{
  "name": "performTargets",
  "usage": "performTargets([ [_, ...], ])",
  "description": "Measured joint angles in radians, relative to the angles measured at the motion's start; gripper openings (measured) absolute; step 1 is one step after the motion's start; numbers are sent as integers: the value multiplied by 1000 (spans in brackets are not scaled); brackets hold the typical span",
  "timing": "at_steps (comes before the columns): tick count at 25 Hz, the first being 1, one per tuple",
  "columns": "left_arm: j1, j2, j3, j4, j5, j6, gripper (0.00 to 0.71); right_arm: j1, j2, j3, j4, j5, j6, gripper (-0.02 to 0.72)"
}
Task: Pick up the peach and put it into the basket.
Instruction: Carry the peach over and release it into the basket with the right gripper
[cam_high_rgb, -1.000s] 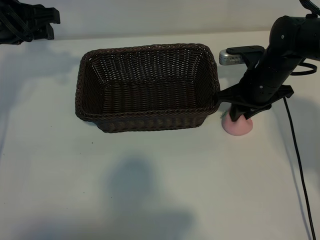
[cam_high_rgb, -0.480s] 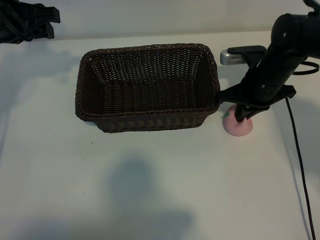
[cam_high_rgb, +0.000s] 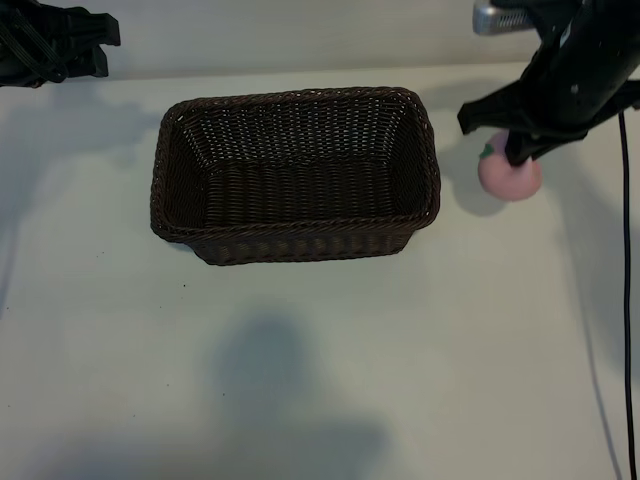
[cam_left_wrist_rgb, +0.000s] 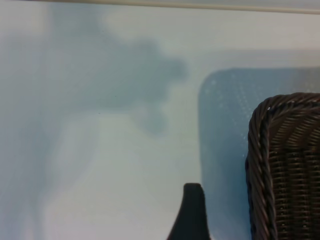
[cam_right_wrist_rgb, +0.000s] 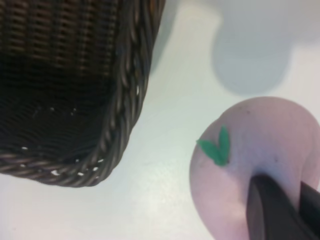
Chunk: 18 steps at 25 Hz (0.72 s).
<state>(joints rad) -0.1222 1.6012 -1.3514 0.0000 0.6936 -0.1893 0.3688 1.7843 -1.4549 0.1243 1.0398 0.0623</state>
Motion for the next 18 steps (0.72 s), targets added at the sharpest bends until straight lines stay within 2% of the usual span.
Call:
performTargets([
  [5, 0, 0, 0, 0, -1, 0, 591, 11, 0, -89, 34, 42, 0, 43],
  [11, 0, 0, 0, 0, -1, 0, 591, 108, 0, -174, 58, 50, 1, 43],
  [18, 0, 0, 0, 0, -1, 0, 591, 255, 5, -184, 72, -40, 4, 43],
])
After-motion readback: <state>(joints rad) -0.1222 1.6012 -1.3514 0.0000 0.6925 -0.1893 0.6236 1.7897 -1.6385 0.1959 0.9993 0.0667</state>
